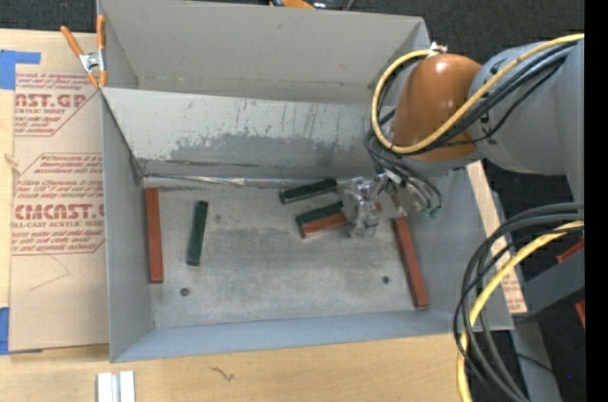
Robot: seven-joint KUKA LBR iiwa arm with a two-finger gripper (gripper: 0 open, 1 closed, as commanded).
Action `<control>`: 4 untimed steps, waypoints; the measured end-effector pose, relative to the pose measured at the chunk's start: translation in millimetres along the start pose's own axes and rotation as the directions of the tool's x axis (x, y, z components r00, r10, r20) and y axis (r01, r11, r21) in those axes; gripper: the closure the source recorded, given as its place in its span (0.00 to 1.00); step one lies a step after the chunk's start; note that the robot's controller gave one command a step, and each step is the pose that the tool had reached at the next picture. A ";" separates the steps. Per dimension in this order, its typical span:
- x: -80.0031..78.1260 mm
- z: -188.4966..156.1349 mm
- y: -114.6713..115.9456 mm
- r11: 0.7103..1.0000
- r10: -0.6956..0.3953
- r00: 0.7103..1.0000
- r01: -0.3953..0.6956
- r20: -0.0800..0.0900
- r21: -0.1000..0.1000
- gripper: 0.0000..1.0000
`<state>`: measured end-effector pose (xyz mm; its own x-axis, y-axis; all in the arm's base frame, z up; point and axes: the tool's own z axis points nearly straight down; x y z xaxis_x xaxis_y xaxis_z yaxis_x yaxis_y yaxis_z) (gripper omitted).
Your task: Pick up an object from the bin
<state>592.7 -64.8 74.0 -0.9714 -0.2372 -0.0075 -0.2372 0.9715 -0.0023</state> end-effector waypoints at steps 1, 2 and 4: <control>2.1 2.5 0.6 1.000 0.000 1.000 0.000 -0.006 -0.002 0.00; 0.1 0.2 0.2 1.000 0.000 1.000 0.000 -0.001 0.000 1.00; 0.2 0.4 0.3 1.000 0.000 1.000 0.000 -0.001 0.000 1.00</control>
Offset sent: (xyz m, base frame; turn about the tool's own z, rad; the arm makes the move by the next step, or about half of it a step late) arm 0.0000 0.0000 0.0000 0.0000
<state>592.4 -64.6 73.6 -0.9713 -0.2376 -0.0066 -0.2376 0.9714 -0.0020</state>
